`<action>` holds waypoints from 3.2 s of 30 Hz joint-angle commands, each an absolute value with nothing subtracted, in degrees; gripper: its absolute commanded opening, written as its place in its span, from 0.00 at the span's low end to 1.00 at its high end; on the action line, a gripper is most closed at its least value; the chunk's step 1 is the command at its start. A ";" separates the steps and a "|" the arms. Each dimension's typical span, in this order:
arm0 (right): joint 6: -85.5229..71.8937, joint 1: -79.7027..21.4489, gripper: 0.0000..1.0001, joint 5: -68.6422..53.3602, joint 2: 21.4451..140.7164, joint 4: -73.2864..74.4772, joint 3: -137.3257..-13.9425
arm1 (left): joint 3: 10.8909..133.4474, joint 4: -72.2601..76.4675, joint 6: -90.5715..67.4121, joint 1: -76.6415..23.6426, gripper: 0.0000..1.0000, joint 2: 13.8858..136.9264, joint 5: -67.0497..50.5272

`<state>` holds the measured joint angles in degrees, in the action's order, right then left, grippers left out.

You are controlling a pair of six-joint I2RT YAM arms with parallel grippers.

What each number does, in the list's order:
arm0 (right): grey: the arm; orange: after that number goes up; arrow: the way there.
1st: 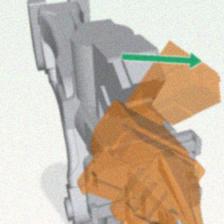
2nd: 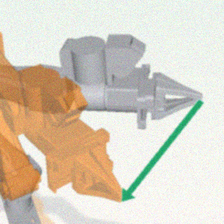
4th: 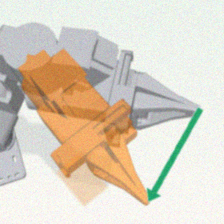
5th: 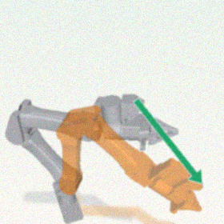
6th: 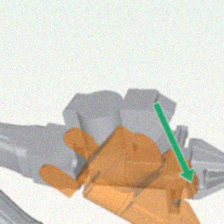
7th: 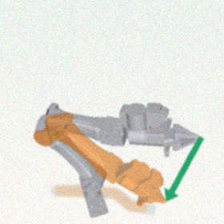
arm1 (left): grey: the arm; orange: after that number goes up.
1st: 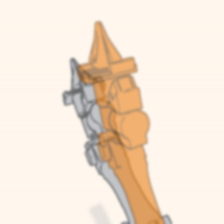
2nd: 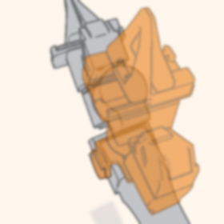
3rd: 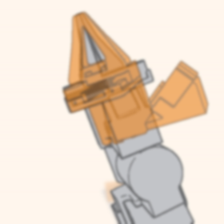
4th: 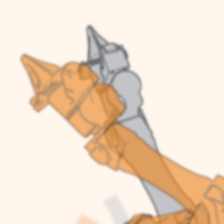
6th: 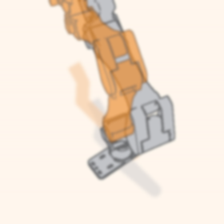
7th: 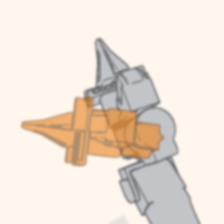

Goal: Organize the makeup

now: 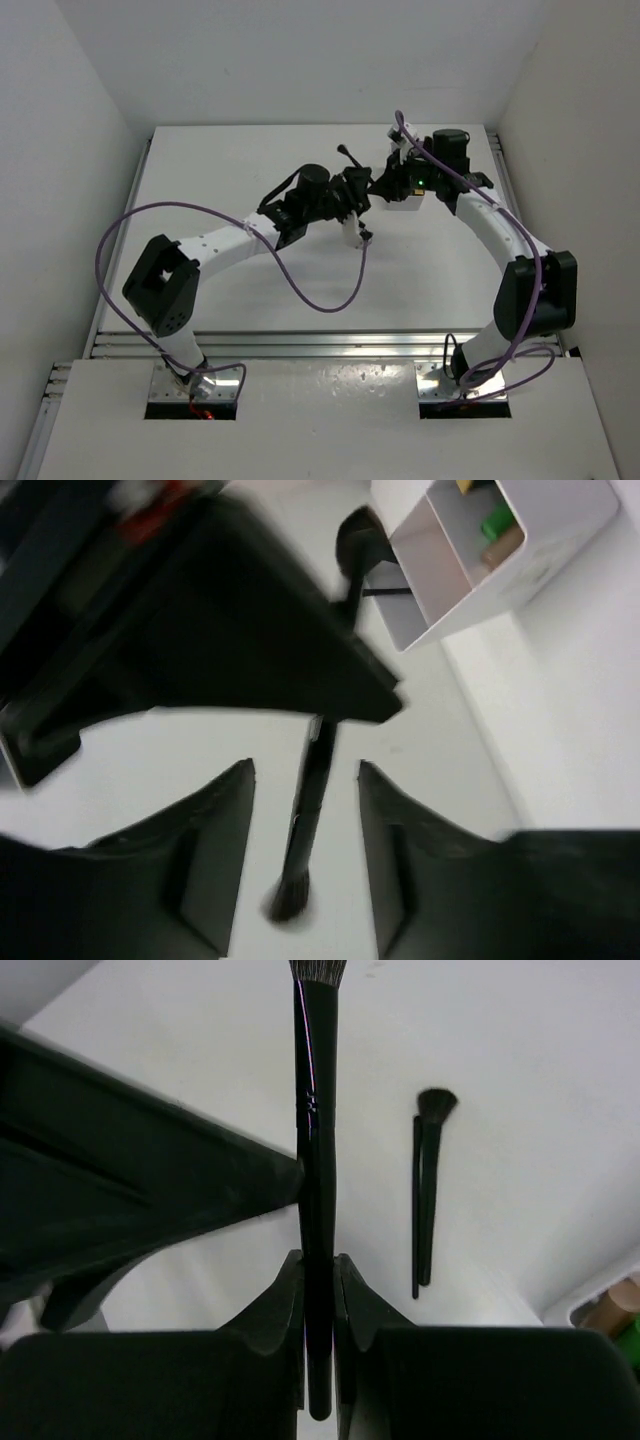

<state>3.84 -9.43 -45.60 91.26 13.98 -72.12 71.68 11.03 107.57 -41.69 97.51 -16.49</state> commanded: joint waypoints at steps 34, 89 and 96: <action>-13.89 -11.51 0.00 -30.14 79.45 -27.34 -50.01 | 100.81 21.71 -35.86 -30.23 0.63 114.17 -45.36; -0.44 4.22 1.00 -10.89 59.67 12.75 -46.23 | 131.22 36.74 3.52 -37.27 0.88 140.04 -16.35; -2.90 3.08 1.00 -11.60 61.61 10.11 -45.79 | 128.25 22.44 -8.24 -33.32 0.80 128.34 -5.56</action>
